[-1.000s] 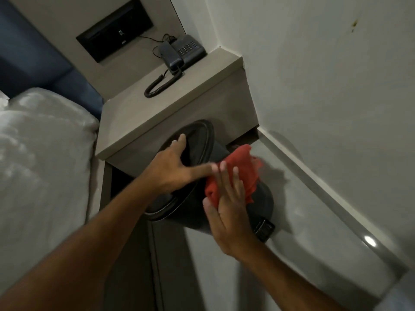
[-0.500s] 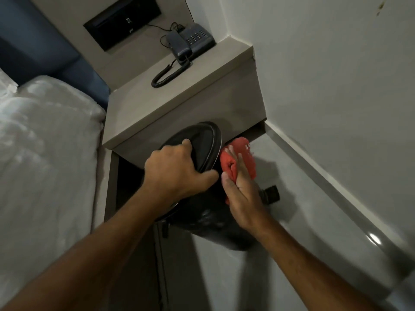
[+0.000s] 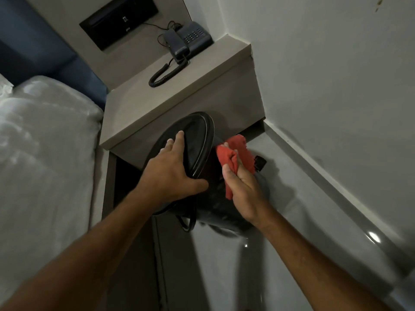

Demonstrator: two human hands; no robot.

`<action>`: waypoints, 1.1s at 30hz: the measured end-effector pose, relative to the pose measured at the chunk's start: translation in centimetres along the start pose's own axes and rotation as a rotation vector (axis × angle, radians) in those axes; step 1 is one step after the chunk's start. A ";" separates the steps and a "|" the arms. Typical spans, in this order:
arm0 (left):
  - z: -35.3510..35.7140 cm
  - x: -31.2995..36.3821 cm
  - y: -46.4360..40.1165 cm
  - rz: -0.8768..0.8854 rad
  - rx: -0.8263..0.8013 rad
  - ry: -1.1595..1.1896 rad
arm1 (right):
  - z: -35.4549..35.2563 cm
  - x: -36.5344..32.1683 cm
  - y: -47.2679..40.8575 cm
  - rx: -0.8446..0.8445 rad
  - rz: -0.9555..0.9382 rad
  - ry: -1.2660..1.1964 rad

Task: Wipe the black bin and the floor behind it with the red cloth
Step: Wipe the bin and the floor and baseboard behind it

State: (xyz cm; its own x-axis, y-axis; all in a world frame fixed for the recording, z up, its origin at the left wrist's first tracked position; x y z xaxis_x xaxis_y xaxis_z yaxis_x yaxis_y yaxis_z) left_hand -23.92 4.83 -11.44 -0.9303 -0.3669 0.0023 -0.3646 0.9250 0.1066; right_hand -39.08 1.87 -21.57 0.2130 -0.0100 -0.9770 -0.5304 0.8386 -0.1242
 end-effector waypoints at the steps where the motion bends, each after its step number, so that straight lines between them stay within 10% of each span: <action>1: -0.1 0.2 0.0 0.017 0.064 -0.027 | -0.3 -0.4 0.1 -0.002 0.012 -0.010; 7: -2.3 1.0 -0.6 -0.130 0.168 -0.093 | -1.0 -0.3 0.0 0.038 0.013 0.012; 16: -2.5 -1.9 -2.3 -0.326 0.004 0.097 | -0.8 2.6 -1.0 0.017 -0.221 0.757; 20: -2.5 -1.7 -2.1 -0.292 0.102 0.080 | -7.6 6.3 -0.6 0.297 0.203 0.714; 27: -2.3 0.1 -2.4 -0.251 0.210 0.080 | 3.8 -1.2 -1.6 0.088 -0.214 0.357; 33: -2.1 -2.0 1.0 0.197 -0.278 0.225 | 1.6 -0.7 -3.1 0.192 -0.159 0.393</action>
State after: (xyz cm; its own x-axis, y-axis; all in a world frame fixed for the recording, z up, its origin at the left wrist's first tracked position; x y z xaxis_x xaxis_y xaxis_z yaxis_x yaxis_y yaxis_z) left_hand -22.33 6.31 -9.29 -0.9378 -0.2261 0.2634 -0.1264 0.9291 0.3475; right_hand -36.26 0.15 -20.27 -0.0675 -0.3217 -0.9444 -0.3468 0.8952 -0.2801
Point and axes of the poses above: each hand's wrist, its own y-axis away from the middle knuckle, its own z-axis out of the palm, x = y × z, the point moved 2 cm from there along -y, towards the middle knuckle, and after that the axes turned 3 degrees about -z, right-handed, at the moved point
